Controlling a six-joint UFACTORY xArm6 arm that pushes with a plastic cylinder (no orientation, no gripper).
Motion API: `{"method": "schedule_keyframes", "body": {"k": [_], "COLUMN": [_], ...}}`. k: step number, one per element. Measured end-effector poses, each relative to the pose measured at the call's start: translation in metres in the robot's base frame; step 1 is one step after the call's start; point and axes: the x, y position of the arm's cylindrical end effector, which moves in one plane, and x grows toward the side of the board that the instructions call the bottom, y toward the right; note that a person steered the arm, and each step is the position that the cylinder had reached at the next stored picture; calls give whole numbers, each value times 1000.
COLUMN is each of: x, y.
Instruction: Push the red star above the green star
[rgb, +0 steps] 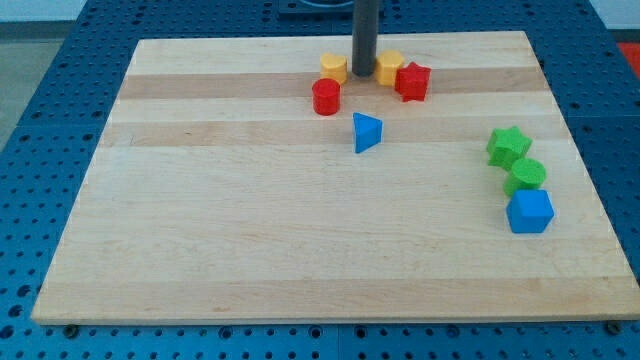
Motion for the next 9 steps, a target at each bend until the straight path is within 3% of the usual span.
{"method": "schedule_keyframes", "body": {"k": [3, 9], "x": [23, 51], "y": [60, 56]}}
